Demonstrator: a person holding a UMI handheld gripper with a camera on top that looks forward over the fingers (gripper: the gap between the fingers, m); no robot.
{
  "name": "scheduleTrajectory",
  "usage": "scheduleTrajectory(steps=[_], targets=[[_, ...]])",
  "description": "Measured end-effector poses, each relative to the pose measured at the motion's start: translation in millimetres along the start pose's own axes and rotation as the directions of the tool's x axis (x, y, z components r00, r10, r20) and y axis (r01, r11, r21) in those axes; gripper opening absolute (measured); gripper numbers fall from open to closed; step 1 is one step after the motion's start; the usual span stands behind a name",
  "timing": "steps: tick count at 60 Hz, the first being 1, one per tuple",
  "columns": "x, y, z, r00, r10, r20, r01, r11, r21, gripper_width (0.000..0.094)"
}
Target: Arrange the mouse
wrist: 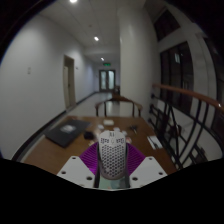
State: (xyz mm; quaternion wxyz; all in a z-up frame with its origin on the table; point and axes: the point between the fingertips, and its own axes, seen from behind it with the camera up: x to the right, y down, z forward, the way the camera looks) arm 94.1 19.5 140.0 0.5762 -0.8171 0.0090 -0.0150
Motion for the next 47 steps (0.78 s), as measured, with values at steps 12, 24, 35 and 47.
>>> scheduleTrajectory(steps=[12, 24, 35, 47], targets=[[16.7, 118.8, 28.1, 1.0, 0.017, -0.012, -0.02, 0.971, -0.237, 0.0339], [7.2, 151.9, 36.3, 1.0, -0.026, 0.003, 0.026, 0.949, -0.313, 0.0453], [5.6, 147.3, 5.2, 0.996, 0.004, 0.084, 0.025, 0.94, -0.34, 0.0869], [43.9, 134.4, -71.4, 0.995, 0.017, 0.099, 0.011, 0.961, -0.278, 0.0847]])
